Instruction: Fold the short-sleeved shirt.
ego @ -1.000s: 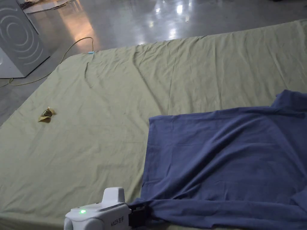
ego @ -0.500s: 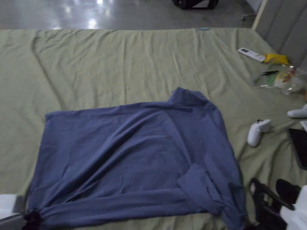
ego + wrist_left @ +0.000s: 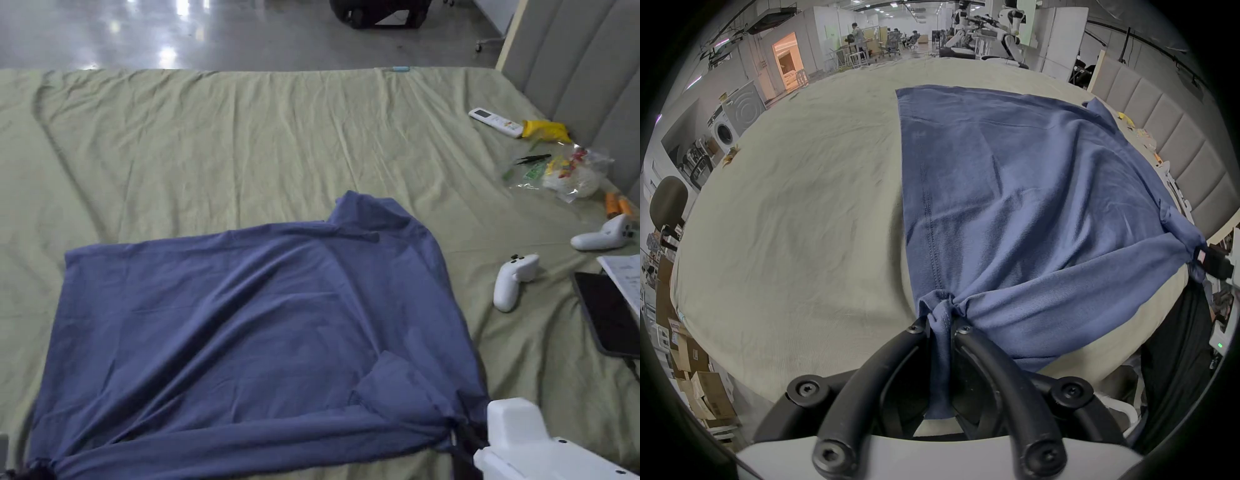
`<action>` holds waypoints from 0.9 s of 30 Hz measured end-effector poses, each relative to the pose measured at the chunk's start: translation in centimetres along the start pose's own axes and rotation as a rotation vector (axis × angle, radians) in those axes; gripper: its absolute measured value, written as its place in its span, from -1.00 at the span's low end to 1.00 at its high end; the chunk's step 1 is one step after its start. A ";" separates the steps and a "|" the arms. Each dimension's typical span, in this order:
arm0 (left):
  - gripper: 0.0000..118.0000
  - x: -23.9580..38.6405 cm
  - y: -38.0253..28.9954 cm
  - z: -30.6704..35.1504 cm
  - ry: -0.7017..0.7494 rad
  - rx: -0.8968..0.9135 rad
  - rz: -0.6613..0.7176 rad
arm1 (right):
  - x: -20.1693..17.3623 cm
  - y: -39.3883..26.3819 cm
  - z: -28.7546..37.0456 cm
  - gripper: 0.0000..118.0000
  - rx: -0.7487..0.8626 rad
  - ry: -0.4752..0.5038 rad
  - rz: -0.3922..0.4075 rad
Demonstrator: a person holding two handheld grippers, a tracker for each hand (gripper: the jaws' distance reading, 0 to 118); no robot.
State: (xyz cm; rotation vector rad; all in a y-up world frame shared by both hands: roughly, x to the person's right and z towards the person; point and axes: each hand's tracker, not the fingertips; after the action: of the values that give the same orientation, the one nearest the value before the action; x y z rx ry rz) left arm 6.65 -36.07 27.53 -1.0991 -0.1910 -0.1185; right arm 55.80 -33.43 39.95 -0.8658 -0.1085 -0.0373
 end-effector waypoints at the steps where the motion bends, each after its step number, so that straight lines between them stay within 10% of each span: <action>1: -0.82 0.2 -0.1 0.5 0.004 0.011 -0.013 | 0.1 0.3 0.1 -0.83 -0.002 0.001 -0.009; 12: -0.82 -2.8 -0.3 9.1 -0.186 0.368 0.213 | 1.8 3.3 3.8 -0.83 0.133 0.093 0.012; 27: -0.64 -5.0 15.3 -4.1 -0.120 0.198 0.278 | 3.2 18.8 -13.0 -0.78 -0.034 0.089 -0.054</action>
State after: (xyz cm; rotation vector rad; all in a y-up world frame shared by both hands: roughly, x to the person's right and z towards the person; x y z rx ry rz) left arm 5.08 -32.81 11.35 -0.9257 -0.1521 0.2116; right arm 61.47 -31.11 17.72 -0.8934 -0.0483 -0.1281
